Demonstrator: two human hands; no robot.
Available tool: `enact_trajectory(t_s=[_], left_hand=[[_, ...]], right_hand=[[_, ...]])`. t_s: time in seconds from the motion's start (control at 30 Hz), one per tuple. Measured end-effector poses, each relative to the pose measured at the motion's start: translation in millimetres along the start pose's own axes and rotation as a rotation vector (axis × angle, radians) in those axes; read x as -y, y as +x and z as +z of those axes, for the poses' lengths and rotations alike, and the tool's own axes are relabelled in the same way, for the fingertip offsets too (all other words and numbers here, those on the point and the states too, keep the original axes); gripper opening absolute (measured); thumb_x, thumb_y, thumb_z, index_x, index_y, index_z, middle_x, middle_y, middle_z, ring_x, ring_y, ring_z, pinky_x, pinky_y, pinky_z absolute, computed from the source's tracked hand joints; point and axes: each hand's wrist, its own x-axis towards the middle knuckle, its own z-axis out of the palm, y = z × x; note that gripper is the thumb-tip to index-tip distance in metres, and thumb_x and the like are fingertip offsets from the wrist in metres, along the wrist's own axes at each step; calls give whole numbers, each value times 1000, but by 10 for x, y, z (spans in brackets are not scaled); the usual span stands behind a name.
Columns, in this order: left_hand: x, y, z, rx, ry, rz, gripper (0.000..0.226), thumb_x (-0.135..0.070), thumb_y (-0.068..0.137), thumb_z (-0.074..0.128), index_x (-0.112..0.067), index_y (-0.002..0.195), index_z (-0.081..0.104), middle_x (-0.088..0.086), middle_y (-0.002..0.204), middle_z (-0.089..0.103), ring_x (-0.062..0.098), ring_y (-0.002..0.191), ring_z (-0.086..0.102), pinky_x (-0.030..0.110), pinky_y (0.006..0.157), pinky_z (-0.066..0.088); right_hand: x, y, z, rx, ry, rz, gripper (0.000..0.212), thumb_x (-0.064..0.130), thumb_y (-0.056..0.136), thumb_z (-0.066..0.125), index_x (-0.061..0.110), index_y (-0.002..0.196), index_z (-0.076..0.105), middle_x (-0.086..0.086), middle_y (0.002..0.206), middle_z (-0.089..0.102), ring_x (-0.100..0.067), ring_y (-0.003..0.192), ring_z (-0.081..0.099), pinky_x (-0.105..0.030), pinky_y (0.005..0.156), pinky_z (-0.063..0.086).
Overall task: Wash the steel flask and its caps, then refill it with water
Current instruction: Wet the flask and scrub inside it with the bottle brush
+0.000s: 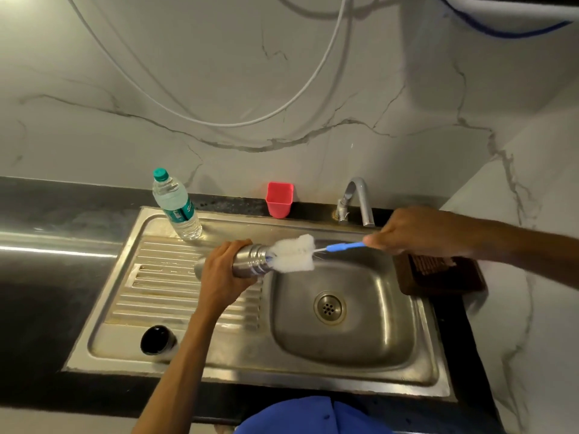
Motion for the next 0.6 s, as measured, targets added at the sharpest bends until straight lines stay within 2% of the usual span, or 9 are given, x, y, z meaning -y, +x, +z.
enact_trajectory(t_s=[0.1,0.17,0.2,0.27,0.33,0.4,0.5,0.6], left_hand=[[-297,-10,111,-29,-58,4,67,-33,59,95,-22,119,67,-4,109,70,17,95,60,40,86,49],[-455,35,176,11,-57,58,63,-37,62,92,-24,119,67,-5,110,69,17,96,60,36,85,46],[-435,39,154,33,-32,76,64,-37,62,92,-25,119,67,-5,111,69,18,96,60,36,84,46],[-232,-25,78,80,42,48,72,-34,57,97,-24,122,68,-4,112,71,18,96,63,35,81,48],[-21,-148,-20,69,70,-44,76,-27,53,100,-22,123,69,-3,110,72,22,95,66,32,77,47],[-94,-189,-14,58,34,-66,70,-28,56,96,-22,120,69,-4,108,71,23,94,66,30,76,42],[-464,-128,129,120,-27,-47,65,-36,61,89,-27,122,67,-9,110,68,13,95,61,28,74,41],[-389,-170,83,184,1,-71,71,-34,59,93,-30,124,65,-9,111,69,17,97,64,30,73,41]], right_hand=[[88,90,140,-60,-148,-11,47,56,104,44,27,69,55,2,73,57,-11,63,50,-29,66,49],[245,159,426,-108,-282,-146,53,51,106,41,23,62,48,0,62,49,-13,55,45,-38,72,55],[261,174,497,-148,-303,-200,57,50,107,42,18,61,49,-1,57,45,-12,50,41,-40,70,54],[134,106,432,-190,-281,-214,62,55,105,42,13,61,52,-1,52,42,-12,45,38,-33,57,46],[17,-22,258,-221,-302,-200,63,60,102,43,15,59,50,0,50,42,-12,44,39,-28,53,38],[20,-51,193,-313,-357,-184,63,61,101,46,16,56,47,2,48,42,-11,43,38,-27,50,38],[280,94,381,-408,-477,-208,61,61,102,43,18,58,43,4,56,43,-11,50,42,-32,57,48],[252,96,470,-357,-554,-229,59,65,103,33,22,62,41,5,60,44,-10,57,43,-30,62,43]])
